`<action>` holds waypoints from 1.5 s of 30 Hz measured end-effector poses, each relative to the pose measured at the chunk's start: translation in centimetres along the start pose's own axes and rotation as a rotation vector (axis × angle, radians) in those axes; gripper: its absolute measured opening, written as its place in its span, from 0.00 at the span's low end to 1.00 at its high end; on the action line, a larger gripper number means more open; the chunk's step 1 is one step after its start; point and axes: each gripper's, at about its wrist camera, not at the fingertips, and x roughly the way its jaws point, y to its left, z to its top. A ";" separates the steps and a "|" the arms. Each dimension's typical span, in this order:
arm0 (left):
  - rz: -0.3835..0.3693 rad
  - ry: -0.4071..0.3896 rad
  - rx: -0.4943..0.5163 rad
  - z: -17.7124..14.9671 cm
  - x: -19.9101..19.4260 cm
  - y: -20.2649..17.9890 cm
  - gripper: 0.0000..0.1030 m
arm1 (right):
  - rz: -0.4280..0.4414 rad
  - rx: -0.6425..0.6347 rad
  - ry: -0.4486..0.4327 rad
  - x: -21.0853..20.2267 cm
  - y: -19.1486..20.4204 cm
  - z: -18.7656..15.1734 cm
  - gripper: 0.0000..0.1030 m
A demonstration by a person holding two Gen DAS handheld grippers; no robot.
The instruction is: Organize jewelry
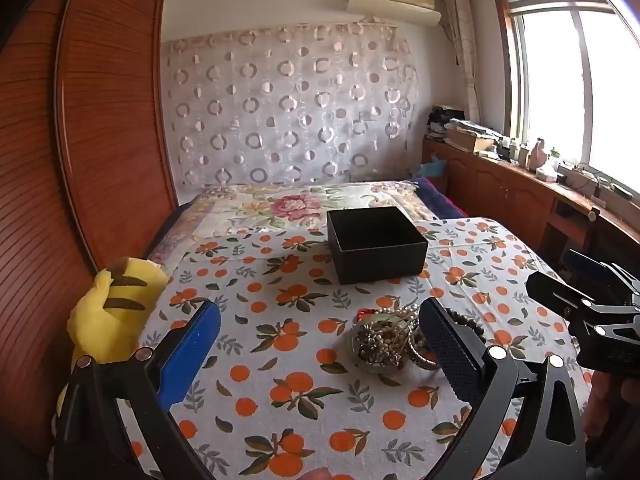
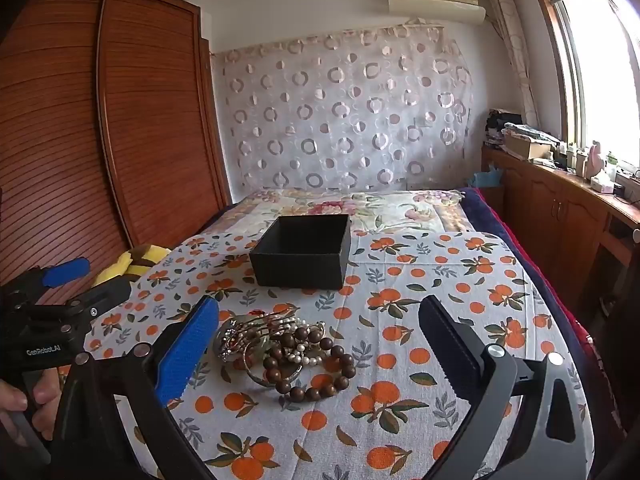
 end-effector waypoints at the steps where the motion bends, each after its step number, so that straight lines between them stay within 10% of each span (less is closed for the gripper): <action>1: -0.002 0.003 -0.002 0.0 0.0 0.0 0.94 | -0.001 -0.001 0.002 0.0 0.0 0.0 0.98; 45: -0.001 -0.010 -0.003 0.6 -0.2 -0.2 0.94 | 0.001 -0.005 -0.014 -0.3 0.5 0.2 0.98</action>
